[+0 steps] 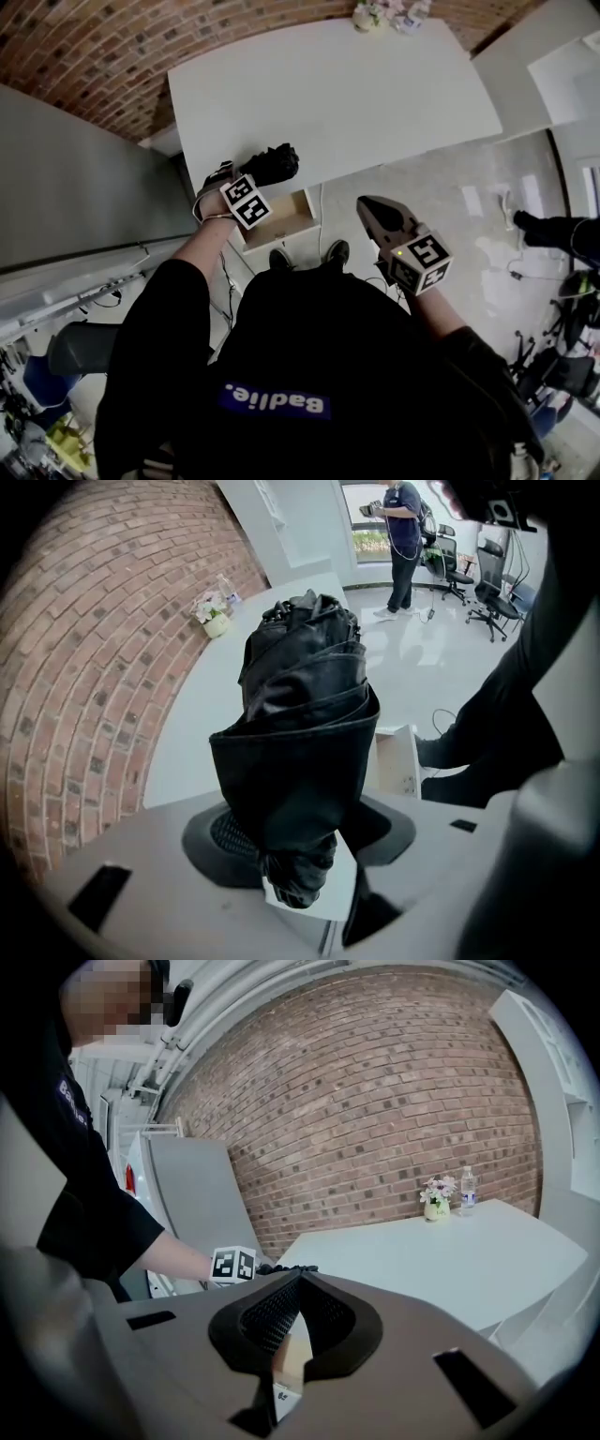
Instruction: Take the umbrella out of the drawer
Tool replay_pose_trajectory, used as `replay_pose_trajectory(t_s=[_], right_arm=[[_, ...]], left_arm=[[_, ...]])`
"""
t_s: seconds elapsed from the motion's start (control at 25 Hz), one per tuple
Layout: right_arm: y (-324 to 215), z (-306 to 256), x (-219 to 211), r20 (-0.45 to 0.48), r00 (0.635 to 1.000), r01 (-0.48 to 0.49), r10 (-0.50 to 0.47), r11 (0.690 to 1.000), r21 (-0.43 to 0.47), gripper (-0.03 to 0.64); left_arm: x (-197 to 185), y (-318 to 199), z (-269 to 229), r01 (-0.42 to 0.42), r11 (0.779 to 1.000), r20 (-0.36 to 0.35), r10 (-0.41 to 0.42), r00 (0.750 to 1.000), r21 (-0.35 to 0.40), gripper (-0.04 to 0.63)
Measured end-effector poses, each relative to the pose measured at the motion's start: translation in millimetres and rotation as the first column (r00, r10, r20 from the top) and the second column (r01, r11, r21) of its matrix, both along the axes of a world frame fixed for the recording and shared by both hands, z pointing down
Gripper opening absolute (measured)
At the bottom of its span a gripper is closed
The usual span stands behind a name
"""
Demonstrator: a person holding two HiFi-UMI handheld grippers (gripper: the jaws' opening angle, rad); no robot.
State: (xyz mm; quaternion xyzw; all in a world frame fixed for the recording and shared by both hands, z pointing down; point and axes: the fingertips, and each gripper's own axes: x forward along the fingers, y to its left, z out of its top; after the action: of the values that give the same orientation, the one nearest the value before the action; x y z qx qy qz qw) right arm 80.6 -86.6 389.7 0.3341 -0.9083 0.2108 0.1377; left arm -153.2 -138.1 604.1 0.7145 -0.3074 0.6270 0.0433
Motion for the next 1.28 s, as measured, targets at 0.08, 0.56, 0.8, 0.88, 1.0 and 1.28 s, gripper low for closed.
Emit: replay_pose_trajectory(t_s=[0.08, 0.56, 0.8, 0.88, 1.0, 1.28], right_arm=[[-1.0, -1.0, 1.3, -0.003, 1.000, -0.012, 0.012, 1.000, -0.003, 0.028], [1.6, -1.5, 9.2, -0.035, 0.997, -0.065, 0.065, 0.998, 0.005, 0.028], [4.4, -6.3, 2.8, -0.047, 0.996, -0.072, 0.072, 0.997, 0.008, 0.028], [7.2, -7.8, -2.4, -0.049, 0.996, -0.071, 0.072, 0.997, 0.016, 0.028], [10.6, -13.0, -13.5, -0.046, 0.997, -0.056, 0.057, 0.998, 0.031, 0.029], [17.5, -17.0, -45.0, -0.028, 0.999, -0.014, 0.016, 0.998, 0.061, 0.029]], left_arm=[[-0.7, -4.9, 10.3, -0.016, 1.000, 0.022, 0.016, 1.000, -0.020, 0.225], [6.0, -14.5, 46.2, -0.057, 0.996, 0.035, 0.059, 0.998, -0.064, 0.224], [9.1, -17.6, 46.4, -0.071, 0.997, -0.017, 0.071, 0.997, -0.014, 0.239], [9.0, -17.5, 43.2, -0.066, 0.998, -0.057, 0.067, 0.996, 0.009, 0.261], [10.7, -19.7, 27.3, -0.067, 0.996, -0.139, 0.074, 0.987, 0.058, 0.290], [0.9, -8.7, -28.2, -0.010, 0.989, -0.298, 0.055, 0.953, 0.151, 0.301]])
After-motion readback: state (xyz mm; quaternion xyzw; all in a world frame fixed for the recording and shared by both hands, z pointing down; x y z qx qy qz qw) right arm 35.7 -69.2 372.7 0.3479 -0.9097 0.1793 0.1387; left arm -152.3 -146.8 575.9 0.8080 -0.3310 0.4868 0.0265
